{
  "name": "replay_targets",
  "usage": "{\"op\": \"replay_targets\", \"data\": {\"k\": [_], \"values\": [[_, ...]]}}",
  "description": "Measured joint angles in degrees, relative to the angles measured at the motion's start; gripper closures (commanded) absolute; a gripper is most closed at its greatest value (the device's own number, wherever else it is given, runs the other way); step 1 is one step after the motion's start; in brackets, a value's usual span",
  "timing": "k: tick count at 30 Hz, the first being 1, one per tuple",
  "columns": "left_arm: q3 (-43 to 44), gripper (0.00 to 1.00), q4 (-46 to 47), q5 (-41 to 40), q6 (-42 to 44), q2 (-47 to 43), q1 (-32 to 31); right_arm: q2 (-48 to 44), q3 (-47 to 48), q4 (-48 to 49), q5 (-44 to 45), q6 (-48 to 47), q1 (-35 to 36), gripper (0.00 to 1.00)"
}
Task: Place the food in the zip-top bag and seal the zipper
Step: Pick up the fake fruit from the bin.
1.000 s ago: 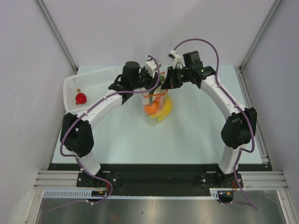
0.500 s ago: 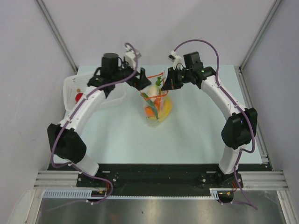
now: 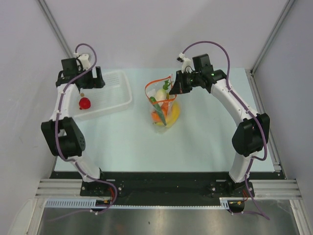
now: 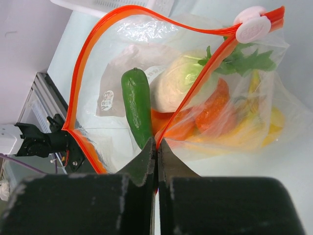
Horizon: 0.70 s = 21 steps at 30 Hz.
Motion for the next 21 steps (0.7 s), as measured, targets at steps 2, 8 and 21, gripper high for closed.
{"op": "replay_targets", "data": {"k": [2,8,21], "values": [[0.72,0.0,-1.44,-1.42,0.15,4.33,3.26,0.0,0.0,0.0,0.0,0.0,0.0,1.0],[5.6,0.0,-6.51,-4.85,1.99,16.52,7.65,0.0,0.0,-0.02,0.04,-0.04,0.15,1.0],[9.66,0.0,-5.53,-10.99,1.77,22.58,7.17,0.0,-0.04,0.02,0.94,-0.22,0.44,1.0]]}}
